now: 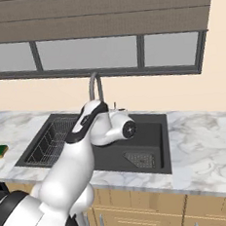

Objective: Soak the sponge with water for a few seconds and then drop it inside the sink.

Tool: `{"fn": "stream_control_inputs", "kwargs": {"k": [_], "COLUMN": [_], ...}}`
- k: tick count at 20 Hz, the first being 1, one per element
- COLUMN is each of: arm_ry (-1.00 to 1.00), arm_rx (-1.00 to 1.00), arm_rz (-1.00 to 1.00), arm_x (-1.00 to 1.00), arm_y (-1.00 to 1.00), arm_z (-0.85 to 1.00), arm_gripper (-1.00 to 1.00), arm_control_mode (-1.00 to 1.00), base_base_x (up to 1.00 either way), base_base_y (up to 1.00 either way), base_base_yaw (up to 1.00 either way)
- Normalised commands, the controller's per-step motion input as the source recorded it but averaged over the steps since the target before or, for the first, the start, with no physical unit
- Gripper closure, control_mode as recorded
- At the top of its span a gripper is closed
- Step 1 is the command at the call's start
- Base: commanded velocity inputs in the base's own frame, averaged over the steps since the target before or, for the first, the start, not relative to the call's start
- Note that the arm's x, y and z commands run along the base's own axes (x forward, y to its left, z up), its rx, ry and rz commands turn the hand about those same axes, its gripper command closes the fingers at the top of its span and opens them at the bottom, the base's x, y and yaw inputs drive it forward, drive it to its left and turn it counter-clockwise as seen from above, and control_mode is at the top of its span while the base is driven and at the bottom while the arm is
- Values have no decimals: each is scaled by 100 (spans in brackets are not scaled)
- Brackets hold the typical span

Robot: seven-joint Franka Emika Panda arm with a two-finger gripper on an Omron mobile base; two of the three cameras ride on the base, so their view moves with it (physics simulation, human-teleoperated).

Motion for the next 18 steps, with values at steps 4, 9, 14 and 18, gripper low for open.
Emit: {"fn": "stream_control_inputs", "kwargs": {"k": [4, 9, 14, 18], "arm_ry": [0, 0, 0, 0], "arm_rx": [1, 1, 0, 0], "arm_rz": [0, 0, 0, 0], "arm_x": [15, 18, 17, 19], "arm_y": [0, 0, 0, 0], "arm_z": [0, 0, -7, -16], "arm_gripper": [-100, -100, -100, -100], "arm_control_mode": [-100, -100, -100, -100], "base_base_x": [0, 0, 0, 0], "base_base_y": [0, 0, 0, 0], "base_base_yaw": [0, 0, 0, 0]}}
